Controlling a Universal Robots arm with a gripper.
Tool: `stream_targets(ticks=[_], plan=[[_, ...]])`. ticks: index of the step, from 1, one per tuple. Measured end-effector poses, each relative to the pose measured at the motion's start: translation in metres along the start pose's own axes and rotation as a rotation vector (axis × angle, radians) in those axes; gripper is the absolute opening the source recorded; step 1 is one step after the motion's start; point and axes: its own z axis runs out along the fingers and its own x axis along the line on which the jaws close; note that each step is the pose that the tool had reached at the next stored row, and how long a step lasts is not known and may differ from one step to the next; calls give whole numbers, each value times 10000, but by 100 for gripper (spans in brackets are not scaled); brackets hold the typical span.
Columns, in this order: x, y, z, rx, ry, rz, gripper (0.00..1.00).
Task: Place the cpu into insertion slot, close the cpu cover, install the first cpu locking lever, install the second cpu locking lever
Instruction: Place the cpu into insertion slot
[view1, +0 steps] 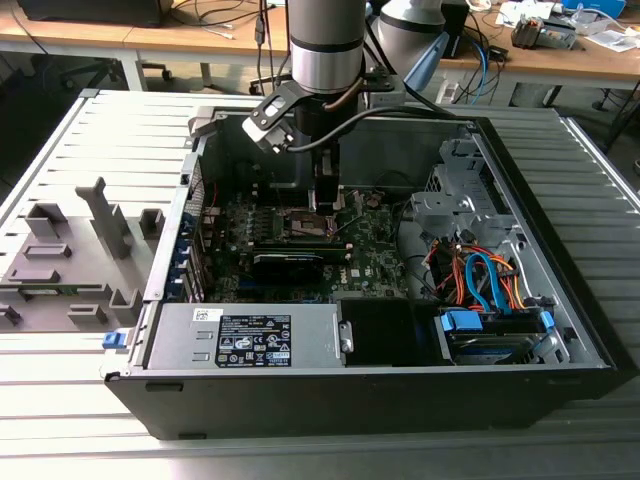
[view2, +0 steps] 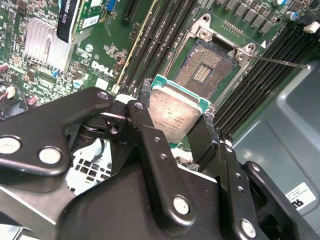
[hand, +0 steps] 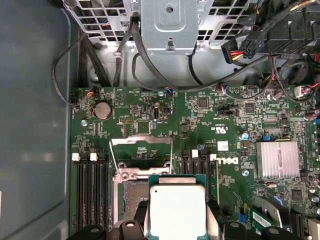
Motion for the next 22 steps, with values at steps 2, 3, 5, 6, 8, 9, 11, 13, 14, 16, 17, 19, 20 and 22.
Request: stream_targets(ticks=[2, 3, 5, 6, 8, 9, 11, 13, 14, 16, 17, 19, 20, 22], plan=[[0, 0, 0, 2, -5, 44, 54], [0, 0, 0, 2, -7, 66, 54], [0, 0, 0, 4, -12, 116, 54], [0, 0, 0, 5, -14, 129, 54], [0, 0, 0, 6, -17, 172, 54], [0, 0, 0, 7, -18, 188, 54], [0, 0, 0, 9, -21, 234, 54], [0, 0, 0, 10, -22, 250, 54], [0, 0, 0, 10, -21, 250, 54], [0, 0, 0, 11, -21, 251, 54], [1, 0, 1, 10, 7, 254, 54], [0, 0, 0, 19, 261, 268, 54], [0, 0, 0, 25, 428, 277, 54], [1, -1, 0, 25, 439, 280, 54]])
